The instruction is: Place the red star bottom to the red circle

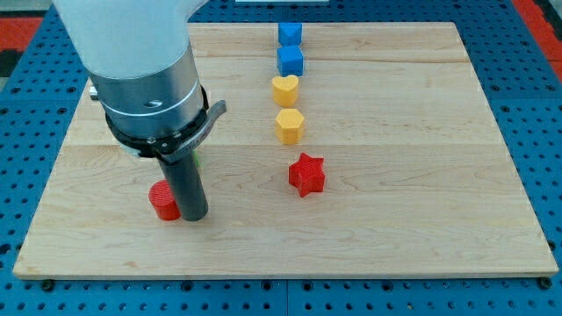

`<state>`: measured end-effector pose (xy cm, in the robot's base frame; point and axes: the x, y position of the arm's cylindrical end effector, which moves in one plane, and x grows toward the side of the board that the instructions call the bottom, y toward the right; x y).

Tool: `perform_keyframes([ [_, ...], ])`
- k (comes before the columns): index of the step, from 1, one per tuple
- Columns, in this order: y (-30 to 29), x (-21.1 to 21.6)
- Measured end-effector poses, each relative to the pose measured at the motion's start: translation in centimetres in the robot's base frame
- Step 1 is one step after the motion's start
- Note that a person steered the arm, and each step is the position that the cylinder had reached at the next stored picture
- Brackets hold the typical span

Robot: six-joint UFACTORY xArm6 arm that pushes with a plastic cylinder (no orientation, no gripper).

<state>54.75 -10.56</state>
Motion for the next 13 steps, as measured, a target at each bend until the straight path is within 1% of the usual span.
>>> perform_keyframes([
  [1,3.6,-1.0],
  [2,11.4,0.9],
  [3,21.7,0.1],
  [4,24.4,-5.0],
  [5,18.3,-7.3],
  [6,12.6,-4.3],
  [7,9.1,-1.1],
  [8,7.5,-1.4],
  [9,11.1,-3.7],
  [10,6.4,-3.8],
  [12,5.3,-3.7],
  [13,5.4,-2.4],
])
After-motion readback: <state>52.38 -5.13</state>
